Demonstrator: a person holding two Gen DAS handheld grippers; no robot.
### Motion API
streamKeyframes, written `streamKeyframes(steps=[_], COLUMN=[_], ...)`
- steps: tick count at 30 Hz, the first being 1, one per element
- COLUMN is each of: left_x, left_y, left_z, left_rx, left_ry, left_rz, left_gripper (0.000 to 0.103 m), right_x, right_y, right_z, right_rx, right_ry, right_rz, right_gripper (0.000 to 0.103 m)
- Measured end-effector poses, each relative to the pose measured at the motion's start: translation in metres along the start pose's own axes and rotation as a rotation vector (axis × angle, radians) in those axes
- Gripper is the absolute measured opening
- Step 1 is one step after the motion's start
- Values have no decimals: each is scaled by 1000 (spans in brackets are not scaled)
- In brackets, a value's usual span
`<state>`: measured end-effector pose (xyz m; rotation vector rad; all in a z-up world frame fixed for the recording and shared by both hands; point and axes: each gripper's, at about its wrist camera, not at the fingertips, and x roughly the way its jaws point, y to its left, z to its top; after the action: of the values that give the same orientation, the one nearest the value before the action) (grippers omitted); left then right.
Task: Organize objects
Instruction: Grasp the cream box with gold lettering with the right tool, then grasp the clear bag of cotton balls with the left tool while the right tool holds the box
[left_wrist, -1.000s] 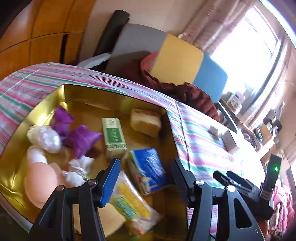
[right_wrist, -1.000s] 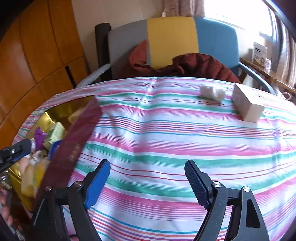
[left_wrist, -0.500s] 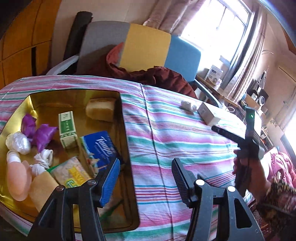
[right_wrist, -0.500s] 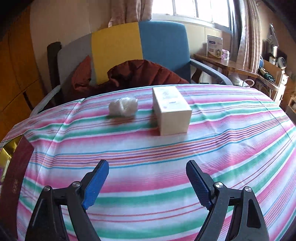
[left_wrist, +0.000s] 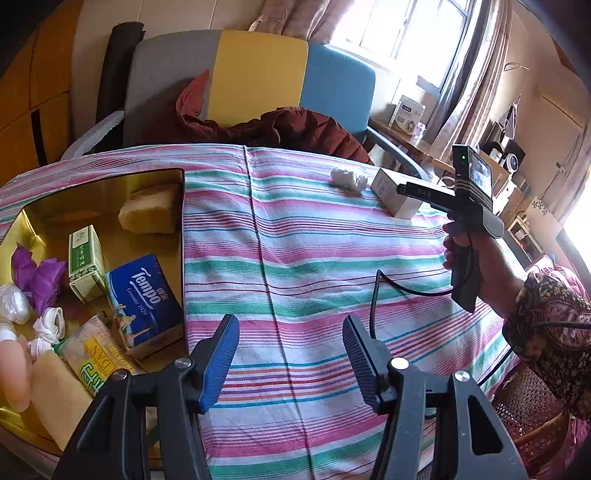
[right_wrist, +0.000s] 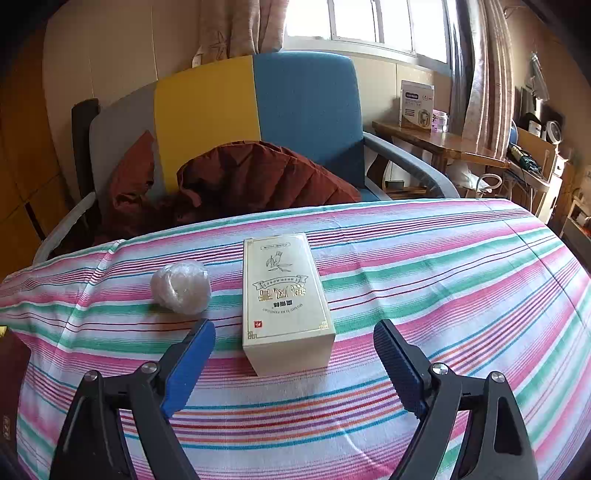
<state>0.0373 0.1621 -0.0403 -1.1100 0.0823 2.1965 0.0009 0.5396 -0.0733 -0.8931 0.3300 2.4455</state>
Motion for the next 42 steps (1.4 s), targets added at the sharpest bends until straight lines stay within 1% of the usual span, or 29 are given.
streamKeyframes(steps=[2, 3, 5, 7, 9, 10, 13, 16, 21, 26, 28, 30, 33, 37, 39, 42], left_x=[4, 7, 12, 18, 23, 26, 35, 46, 70, 106, 123, 139, 163, 191, 203, 222], left_y=[-2, -3, -5, -7, -9, -10, -15, -21, -35, -55, -66, -76, -89, -105, -111, -116], left_z=[2, 2, 4, 5, 6, 7, 14, 30, 68, 106, 122, 135, 153, 171, 179, 189], left_rx=[5, 7, 10, 11, 13, 13, 19, 19, 24, 61, 93, 116, 143, 181, 194, 180], left_ry=[12, 18, 32, 44, 54, 58, 68, 59, 32, 39, 40, 46, 60, 61, 65, 81], left_rz=[6, 8, 10, 10, 13, 12, 12, 8, 4, 14, 16, 28, 20, 39, 26, 14], left_gripper=[59, 59, 59, 59, 59, 59, 59, 59, 59, 60, 65, 65, 67, 67, 67, 67], right_x=[8, 12, 22, 29, 36, 38, 37, 35, 31, 25, 25, 25, 26, 26, 26, 25], right_y=[-1, -1, -1, -1, 2, 3, 8, 8, -4, -15, -17, -18, -18, -19, -20, -20], right_z=[1, 1, 3, 3, 1, 0, -3, -4, -9, -13, -13, -13, -13, -13, -14, -14], right_rx=[-2, -5, -10, -11, -25, -34, -59, -63, 7, 71, 82, 88, 88, 93, 97, 100], right_ry=[0, 2, 22, 40, 63, 69, 57, 46, 41, 31, 27, 27, 25, 25, 24, 22], right_rz=[10, 12, 14, 14, 16, 22, 14, 11, 7, 15, 9, 8, 6, 8, 9, 6], right_gripper=[87, 85, 76, 62, 54, 52, 52, 52, 52, 52, 52, 52, 52, 52, 52, 52])
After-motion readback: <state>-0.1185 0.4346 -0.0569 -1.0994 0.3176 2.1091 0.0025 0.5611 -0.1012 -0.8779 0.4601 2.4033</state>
